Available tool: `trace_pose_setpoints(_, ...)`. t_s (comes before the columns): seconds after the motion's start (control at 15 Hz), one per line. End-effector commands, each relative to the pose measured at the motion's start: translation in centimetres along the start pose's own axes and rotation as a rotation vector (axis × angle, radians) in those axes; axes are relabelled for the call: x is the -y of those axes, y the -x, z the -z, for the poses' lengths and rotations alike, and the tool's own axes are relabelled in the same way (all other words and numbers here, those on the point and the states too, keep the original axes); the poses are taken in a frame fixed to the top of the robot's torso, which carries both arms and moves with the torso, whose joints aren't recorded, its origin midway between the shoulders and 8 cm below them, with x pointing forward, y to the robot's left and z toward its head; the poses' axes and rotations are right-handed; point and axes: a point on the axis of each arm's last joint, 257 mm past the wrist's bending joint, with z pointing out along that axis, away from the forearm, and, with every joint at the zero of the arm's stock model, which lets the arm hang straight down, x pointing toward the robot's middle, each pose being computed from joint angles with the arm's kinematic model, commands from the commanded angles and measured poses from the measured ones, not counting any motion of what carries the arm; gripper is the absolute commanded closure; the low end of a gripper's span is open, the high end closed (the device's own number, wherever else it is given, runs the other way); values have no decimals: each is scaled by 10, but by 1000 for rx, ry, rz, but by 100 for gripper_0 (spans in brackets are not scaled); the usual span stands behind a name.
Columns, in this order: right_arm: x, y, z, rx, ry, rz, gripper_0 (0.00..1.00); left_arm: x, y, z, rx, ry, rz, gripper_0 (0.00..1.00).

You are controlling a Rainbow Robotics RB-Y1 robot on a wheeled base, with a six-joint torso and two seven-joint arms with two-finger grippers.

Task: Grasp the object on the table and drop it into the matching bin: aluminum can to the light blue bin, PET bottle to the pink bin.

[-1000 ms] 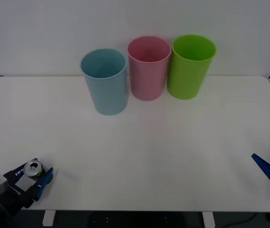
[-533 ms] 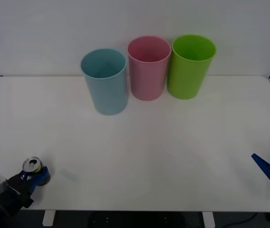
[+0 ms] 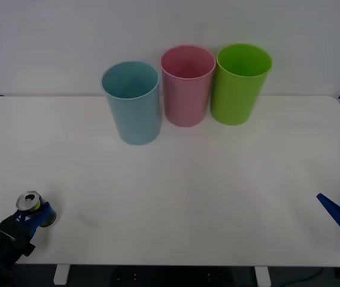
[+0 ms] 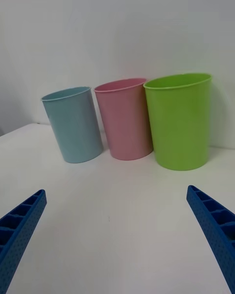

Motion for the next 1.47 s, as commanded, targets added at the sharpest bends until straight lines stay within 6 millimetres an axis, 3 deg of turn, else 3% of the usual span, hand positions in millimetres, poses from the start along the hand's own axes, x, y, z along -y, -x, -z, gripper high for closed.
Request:
trace_pose_setpoints(0.07,0,0,0,0,0,0,0,-10,10,-5,23,22,4,100)
trace_pose_setpoints(0.6,0,0,0,0,0,0,0,-25,64,-77,108,-23,29,100)
trace_pose_setpoints(1.07,0,0,0,0,0,0,0,-18,133,-150,178,-130,113,100)
trace_pose_setpoints(1.47,0,0,0,0,0,0,0,-21,181,-173,240,-173,103,100)
